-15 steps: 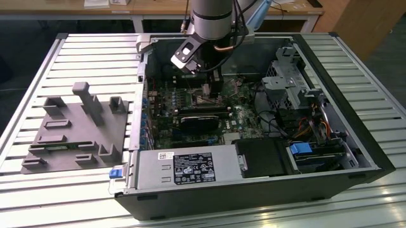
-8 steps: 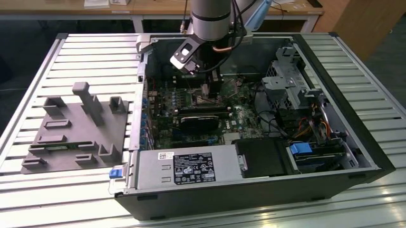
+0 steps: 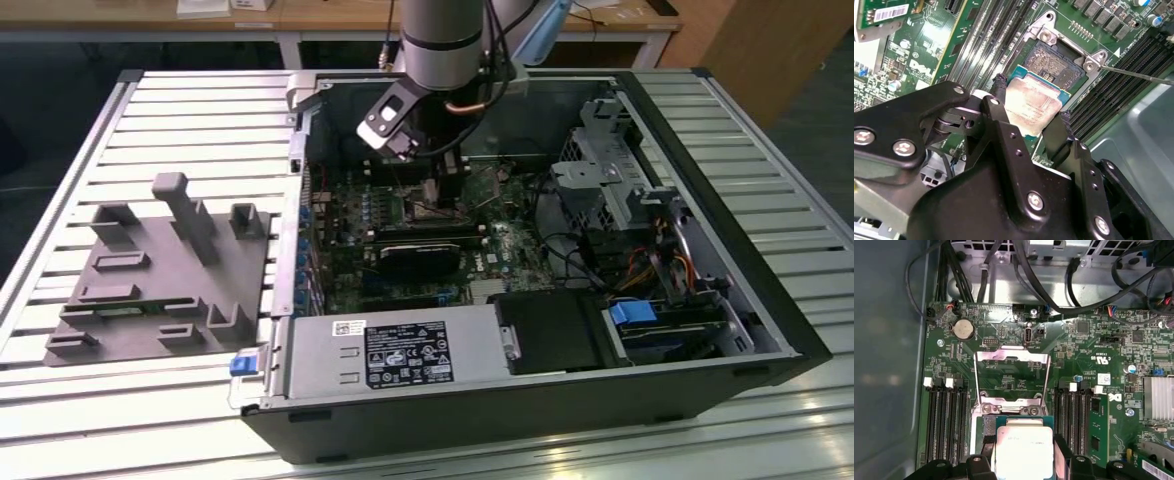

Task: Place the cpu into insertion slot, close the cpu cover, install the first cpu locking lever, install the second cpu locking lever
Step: 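Place the cpu into insertion slot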

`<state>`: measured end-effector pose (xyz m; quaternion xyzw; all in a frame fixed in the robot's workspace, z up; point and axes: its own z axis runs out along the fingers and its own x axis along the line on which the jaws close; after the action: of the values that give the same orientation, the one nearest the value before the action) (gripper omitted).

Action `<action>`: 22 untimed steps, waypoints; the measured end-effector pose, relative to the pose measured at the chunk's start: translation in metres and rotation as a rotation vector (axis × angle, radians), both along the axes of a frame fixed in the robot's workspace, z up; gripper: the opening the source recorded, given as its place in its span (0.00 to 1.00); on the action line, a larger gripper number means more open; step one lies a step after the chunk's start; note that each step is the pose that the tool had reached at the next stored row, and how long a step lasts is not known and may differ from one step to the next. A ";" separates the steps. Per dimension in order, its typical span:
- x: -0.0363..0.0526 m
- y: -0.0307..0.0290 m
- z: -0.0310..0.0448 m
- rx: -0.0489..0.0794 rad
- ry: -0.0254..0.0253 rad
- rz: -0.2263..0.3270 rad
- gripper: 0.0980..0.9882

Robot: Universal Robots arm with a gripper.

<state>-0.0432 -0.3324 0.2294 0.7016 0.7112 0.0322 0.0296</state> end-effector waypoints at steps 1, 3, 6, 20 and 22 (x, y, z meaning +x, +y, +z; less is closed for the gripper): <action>-0.0002 0.0004 -0.0008 0.000 0.0000 0.000 0.50; -0.0006 0.0009 -0.0022 0.000 0.0000 0.000 0.50; -0.0013 0.0018 -0.0039 0.000 0.0000 0.000 0.50; -0.0030 0.0057 -0.0116 0.001 0.0000 0.000 0.50; -0.0030 0.0059 -0.0130 0.001 0.0000 0.000 0.50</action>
<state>-0.0462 -0.3265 0.2164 0.7016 0.7112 0.0325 0.0293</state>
